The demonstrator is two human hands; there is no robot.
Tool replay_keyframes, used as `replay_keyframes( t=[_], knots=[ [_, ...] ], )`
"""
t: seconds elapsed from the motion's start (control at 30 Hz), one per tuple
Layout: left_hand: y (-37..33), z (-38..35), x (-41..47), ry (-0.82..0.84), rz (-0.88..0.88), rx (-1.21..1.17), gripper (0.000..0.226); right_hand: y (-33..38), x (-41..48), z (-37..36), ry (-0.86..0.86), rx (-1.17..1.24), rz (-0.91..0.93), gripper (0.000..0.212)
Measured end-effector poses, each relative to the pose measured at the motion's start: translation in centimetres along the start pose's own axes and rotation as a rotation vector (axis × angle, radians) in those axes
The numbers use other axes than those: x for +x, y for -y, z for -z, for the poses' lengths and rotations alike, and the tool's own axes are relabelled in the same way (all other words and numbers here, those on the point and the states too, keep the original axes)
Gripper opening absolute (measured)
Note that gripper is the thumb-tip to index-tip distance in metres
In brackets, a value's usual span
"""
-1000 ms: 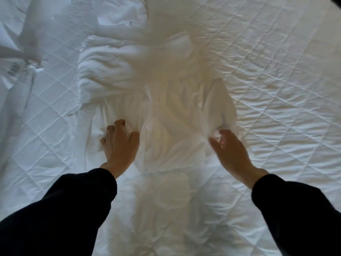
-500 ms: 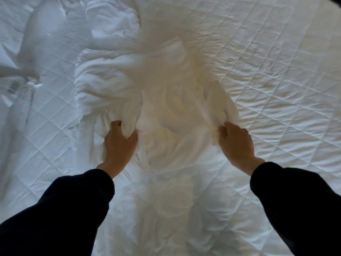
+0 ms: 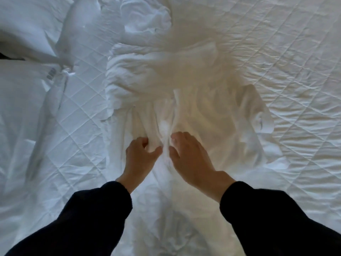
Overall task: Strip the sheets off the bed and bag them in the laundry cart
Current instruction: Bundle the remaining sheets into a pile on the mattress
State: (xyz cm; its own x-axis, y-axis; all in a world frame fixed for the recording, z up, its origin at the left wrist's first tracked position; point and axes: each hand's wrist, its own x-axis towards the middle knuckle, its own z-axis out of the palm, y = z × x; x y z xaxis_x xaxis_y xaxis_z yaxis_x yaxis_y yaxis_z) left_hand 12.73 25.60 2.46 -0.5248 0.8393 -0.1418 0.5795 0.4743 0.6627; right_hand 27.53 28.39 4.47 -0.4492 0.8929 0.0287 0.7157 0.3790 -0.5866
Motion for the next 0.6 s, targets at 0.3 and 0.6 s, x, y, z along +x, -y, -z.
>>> replay_keyframes(
  t=[0.3,0.6],
  knots=[
    [-0.3,2.7,1.4,-0.046,0.188,-0.099,0.026,2.0,3.3,-3.1,0.059,-0.194,-0.146,0.025],
    [3.1,5.7,0.8,0.030,0.582,-0.685,0.004,-0.7,2.7,-2.9,0.092,-0.235,-0.252,0.029]
  ],
)
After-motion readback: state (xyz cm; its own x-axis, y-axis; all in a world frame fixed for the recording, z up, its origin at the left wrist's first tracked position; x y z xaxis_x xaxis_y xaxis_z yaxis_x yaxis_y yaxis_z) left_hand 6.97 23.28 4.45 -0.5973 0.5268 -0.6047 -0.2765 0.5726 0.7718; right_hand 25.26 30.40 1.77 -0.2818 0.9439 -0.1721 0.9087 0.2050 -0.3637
